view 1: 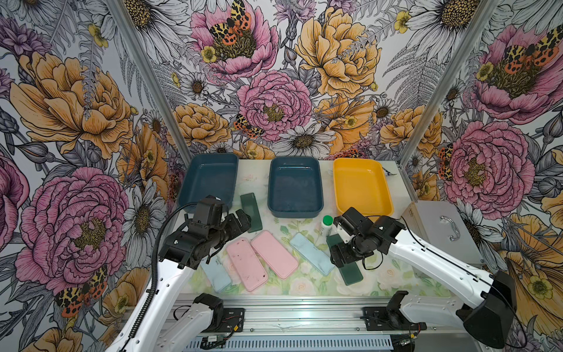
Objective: Place the pencil cases by color into the storage box
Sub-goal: Pick up the pencil case from the center of the board.
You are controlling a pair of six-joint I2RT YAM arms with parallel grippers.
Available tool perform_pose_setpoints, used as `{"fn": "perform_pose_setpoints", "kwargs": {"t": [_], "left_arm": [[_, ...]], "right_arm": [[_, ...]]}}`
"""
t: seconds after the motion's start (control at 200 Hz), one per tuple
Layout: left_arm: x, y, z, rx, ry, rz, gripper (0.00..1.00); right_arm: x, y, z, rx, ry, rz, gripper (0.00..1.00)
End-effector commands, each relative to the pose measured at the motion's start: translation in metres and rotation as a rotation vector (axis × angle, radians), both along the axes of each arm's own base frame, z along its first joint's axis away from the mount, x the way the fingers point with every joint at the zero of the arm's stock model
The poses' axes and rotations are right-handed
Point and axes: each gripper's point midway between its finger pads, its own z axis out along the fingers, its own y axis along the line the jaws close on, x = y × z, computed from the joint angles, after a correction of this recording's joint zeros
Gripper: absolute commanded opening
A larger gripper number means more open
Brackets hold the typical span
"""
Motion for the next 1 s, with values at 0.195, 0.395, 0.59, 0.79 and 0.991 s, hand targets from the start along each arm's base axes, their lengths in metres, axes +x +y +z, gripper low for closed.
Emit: {"fn": "perform_pose_setpoints", "kwargs": {"t": [0.195,0.395,0.59,0.79,0.991], "left_arm": [[-0.022,0.013,-0.022,-0.016,0.07,0.076,0.99],[-0.017,0.016,-0.014,-0.005,0.056,0.071,0.99],[-0.013,0.019,-0.009,-0.014,0.049,0.077,0.99],[-0.015,0.021,-0.008,-0.026,0.041,0.08,0.99],[-0.017,0.021,-0.01,-0.033,0.043,0.08,0.99]], "right_arm": [[0.04,0.044,-0.009,-0.076,-0.084,0.17,0.91],[0.048,0.06,-0.028,-0.104,-0.065,0.218,0.91],[0.051,0.071,-0.057,-0.127,-0.035,0.244,0.9],[0.053,0.078,-0.084,-0.146,-0.021,0.259,0.89],[0.055,0.077,-0.107,-0.179,-0.013,0.273,0.84]]}}
